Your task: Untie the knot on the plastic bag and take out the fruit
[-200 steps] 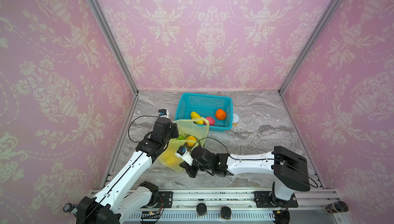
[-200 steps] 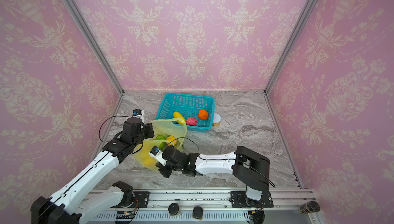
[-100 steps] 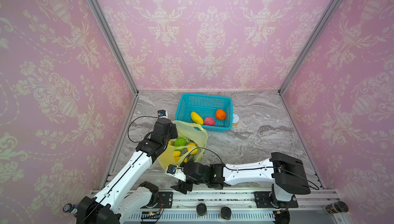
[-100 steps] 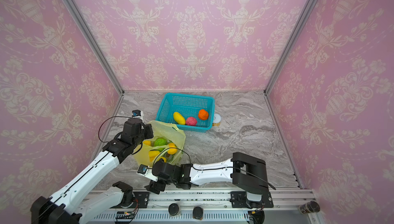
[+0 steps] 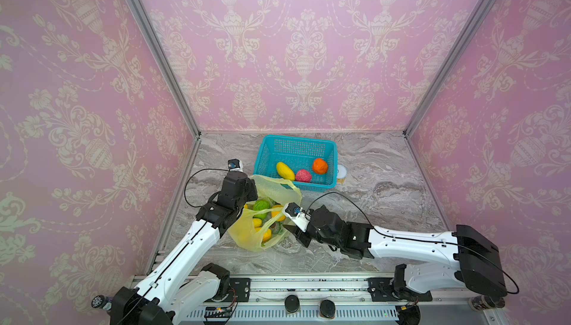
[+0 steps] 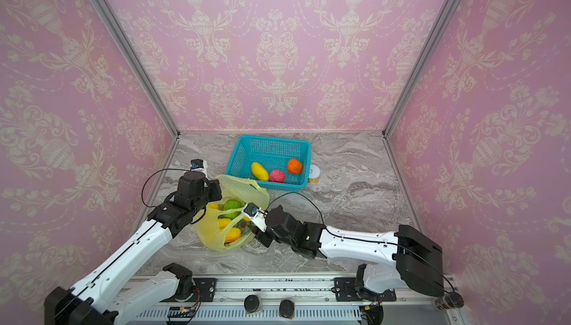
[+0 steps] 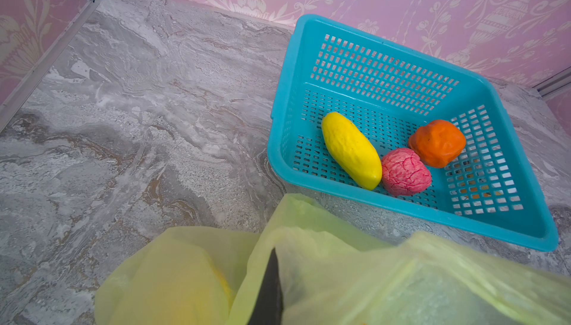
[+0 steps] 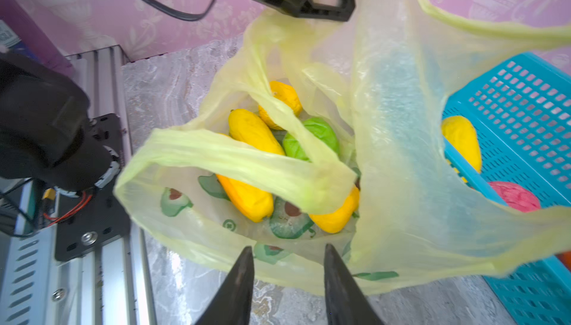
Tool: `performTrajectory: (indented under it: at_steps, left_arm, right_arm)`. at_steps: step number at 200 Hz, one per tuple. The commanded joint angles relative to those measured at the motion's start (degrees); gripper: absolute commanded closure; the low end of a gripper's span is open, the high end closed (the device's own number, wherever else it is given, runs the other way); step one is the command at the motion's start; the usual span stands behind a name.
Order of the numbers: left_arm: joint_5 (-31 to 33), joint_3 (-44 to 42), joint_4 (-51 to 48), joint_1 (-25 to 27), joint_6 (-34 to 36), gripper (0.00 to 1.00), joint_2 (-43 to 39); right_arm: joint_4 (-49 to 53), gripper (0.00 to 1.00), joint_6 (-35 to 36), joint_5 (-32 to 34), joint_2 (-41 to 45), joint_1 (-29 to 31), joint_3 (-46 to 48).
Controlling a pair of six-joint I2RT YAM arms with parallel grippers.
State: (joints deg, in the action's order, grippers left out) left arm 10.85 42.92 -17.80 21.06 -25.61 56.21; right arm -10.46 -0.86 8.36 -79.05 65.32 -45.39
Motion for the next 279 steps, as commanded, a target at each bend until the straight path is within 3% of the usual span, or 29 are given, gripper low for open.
performTrajectory:
  at_steps: [1, 27, 53, 63, 82, 112, 141, 174, 206, 226, 243, 279]
  left_arm:
    - [-0.8, 0.2, -0.1, -0.5, 0.0, 1.0, -1.0]
    - [-0.8, 0.0, 0.0, -0.4, 0.0, 1.0, -1.4]
    - [-1.3, -0.1, 0.3, -0.4, -0.1, 1.0, -1.5]
    - [-1.5, -0.2, 0.4, -0.5, -0.1, 1.0, -1.5]
    - [-1.7, -0.1, 0.5, -0.5, -0.1, 1.0, -1.4]
    - [-2.0, -0.2, 0.6, -0.5, -0.1, 1.0, -1.6]
    - [-2.2, -0.3, 0.7, -0.5, -0.1, 1.0, -1.6]
    - [-2.5, -0.3, 0.8, -0.5, -0.1, 1.0, -1.6]
    - [-2.8, -0.2, 0.8, -0.5, -0.1, 1.0, -1.3]
    - [-2.6, -0.3, 0.9, -0.5, -0.1, 1.0, -1.2]
    - [-2.5, -0.3, 1.0, -0.5, 0.0, 1.0, -0.9]
    - [0.4, 1.0, 0.2, -0.7, -0.6, 1.0, 1.3]
  right_arm:
    - [-0.9, 0.69, -1.2, -0.5, -5.7, -0.7, -4.4]
    - [0.0, 0.77, -4.0, 0.6, -14.7, -3.0, -10.8]
    - [4.3, 0.76, -5.5, 1.6, -21.7, -3.6, -17.6]
    - [6.0, 0.69, -6.3, 1.7, -23.6, -3.6, -19.7]
    - [9.6, 0.47, -7.8, 2.5, -26.6, -3.2, -23.9]
    - [15.8, 0.17, -9.3, 9.5, -31.2, -2.3, -28.4]
    - [22.1, 0.09, -11.3, 16.5, -35.8, -2.4, -32.7]
    - [22.3, 0.02, -12.0, 17.1, -38.9, -3.2, -34.1]
    - [22.6, 0.06, -12.0, 16.7, -42.4, -4.3, -36.9]
    - [21.8, 0.23, -11.5, 15.2, -42.9, -4.4, -37.4]
    - [21.5, 0.42, -11.3, 14.7, -42.1, -4.4, -37.2]
    - [18.2, 0.56, -10.2, 13.5, -35.1, -4.4, -33.0]
